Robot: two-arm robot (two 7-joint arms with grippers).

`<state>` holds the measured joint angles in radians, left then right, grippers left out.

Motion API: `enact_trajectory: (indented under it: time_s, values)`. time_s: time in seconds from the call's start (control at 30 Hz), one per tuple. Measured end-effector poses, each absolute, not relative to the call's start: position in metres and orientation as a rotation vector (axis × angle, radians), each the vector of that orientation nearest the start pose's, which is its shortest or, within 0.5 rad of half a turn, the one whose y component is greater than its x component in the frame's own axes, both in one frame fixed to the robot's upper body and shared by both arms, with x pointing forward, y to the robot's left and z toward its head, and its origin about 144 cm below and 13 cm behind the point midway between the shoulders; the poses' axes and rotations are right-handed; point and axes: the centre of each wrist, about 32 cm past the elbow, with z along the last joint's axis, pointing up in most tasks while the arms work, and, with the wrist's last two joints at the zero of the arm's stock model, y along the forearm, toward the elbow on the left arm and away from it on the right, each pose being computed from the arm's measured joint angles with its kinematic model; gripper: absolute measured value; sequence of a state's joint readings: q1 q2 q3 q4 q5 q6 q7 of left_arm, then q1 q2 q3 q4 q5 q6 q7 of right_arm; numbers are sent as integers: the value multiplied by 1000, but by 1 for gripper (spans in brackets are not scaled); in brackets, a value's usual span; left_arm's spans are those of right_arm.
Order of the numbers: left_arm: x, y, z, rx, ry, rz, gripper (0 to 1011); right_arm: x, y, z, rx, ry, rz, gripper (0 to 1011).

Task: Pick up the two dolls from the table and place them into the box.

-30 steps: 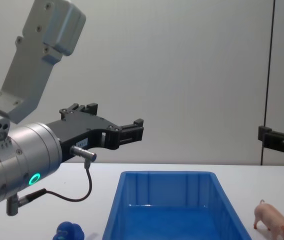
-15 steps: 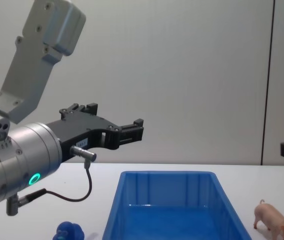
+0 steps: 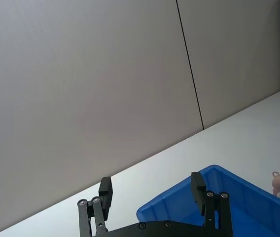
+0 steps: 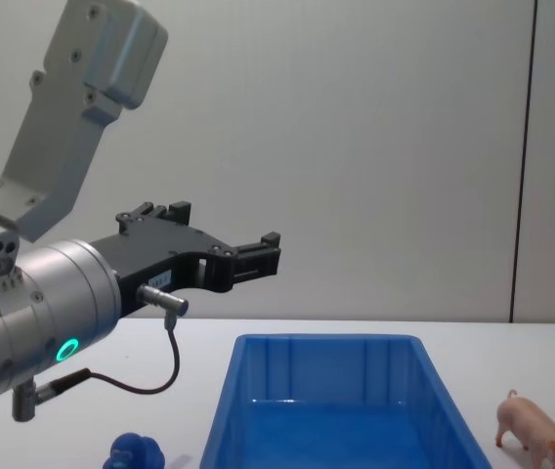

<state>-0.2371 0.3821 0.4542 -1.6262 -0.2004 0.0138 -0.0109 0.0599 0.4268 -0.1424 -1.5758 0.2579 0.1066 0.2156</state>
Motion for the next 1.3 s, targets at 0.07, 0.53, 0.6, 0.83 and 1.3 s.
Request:
enact_trajectory:
  time_s: [0.07, 0.53, 0.6, 0.83, 1.3]
  values:
    - [492, 198, 1204, 61, -268, 1124, 1001, 473, -312, 1169, -228, -39, -1221, 1001]
    - [492, 198, 1204, 61, -268, 1124, 1001, 470, -335, 1161, -323, 0, -1198, 1001]
    - [492, 198, 1204, 61, -268, 1124, 1001, 469, -337, 1159, -335, 6, -1196, 1001]
    - [492, 198, 1204, 61, -268, 1124, 1001, 468, -341, 1154, -366, 30, -1191, 1001]
    - [492, 198, 1204, 61, -268, 1124, 1001, 468, -338, 1144, -404, 71, -1174, 834]
